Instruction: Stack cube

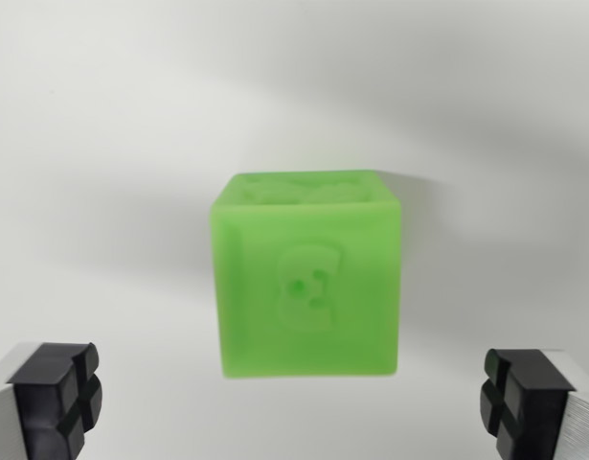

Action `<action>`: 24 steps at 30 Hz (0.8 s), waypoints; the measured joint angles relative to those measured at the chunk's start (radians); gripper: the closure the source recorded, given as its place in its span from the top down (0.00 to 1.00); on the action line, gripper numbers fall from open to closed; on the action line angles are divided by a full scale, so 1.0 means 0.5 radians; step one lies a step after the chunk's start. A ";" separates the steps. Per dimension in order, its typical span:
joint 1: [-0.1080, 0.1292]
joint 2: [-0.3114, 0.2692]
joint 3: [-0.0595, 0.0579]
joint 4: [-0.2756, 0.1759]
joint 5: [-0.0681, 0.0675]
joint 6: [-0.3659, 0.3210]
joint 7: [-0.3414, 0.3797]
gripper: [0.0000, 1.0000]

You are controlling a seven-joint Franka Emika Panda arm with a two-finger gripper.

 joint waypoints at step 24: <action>0.068 0.380 -0.084 0.082 -0.033 0.296 0.022 1.00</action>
